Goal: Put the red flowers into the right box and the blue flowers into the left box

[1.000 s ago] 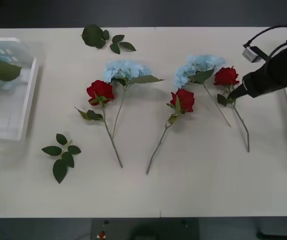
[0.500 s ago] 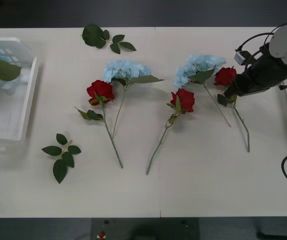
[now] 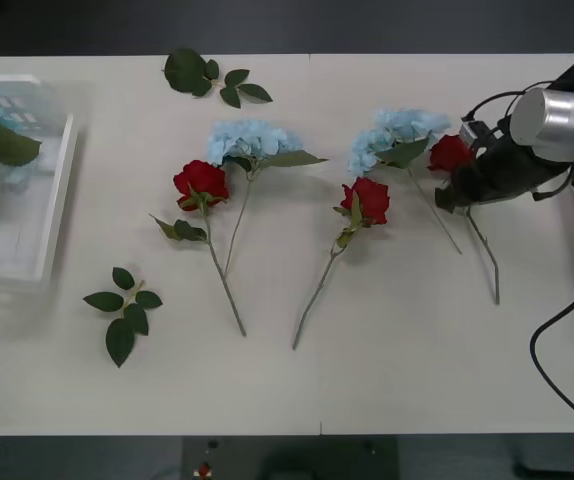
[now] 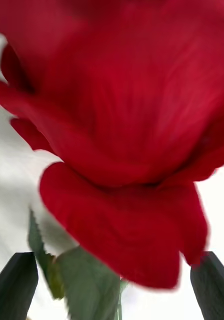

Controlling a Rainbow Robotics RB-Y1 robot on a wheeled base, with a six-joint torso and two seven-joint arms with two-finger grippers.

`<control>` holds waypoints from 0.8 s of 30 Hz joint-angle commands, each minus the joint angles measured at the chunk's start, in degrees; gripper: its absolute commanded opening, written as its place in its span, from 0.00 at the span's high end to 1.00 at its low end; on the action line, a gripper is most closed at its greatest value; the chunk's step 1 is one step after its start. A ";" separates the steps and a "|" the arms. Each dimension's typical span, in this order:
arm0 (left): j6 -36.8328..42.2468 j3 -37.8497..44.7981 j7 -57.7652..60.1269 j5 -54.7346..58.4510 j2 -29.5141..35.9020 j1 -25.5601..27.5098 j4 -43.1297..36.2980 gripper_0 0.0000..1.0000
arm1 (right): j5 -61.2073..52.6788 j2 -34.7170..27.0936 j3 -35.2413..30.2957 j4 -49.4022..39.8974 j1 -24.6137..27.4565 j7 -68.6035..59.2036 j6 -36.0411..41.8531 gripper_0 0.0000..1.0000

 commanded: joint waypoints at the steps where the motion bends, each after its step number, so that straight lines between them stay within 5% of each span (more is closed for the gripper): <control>1: 12.64 3.07 -0.63 6.00 2.07 0.19 -9.48 0.00 | 1.01 0.55 -0.03 1.50 -3.49 2.78 -1.26 0.11; 6: 21.52 3.07 -0.63 15.49 2.16 0.02 -19.32 0.00 | 1.54 1.34 -0.03 2.82 -4.01 3.75 -1.87 0.12; 12: 23.10 -6.07 0.78 16.02 2.16 -3.23 -27.58 0.00 | 2.51 2.13 -0.03 3.43 -4.19 4.89 -2.49 0.57; 24: 19.24 -33.58 33.29 -0.86 -3.99 -13.08 -26.79 0.00 | 3.30 3.36 -0.03 5.81 -4.80 7.18 -4.77 0.92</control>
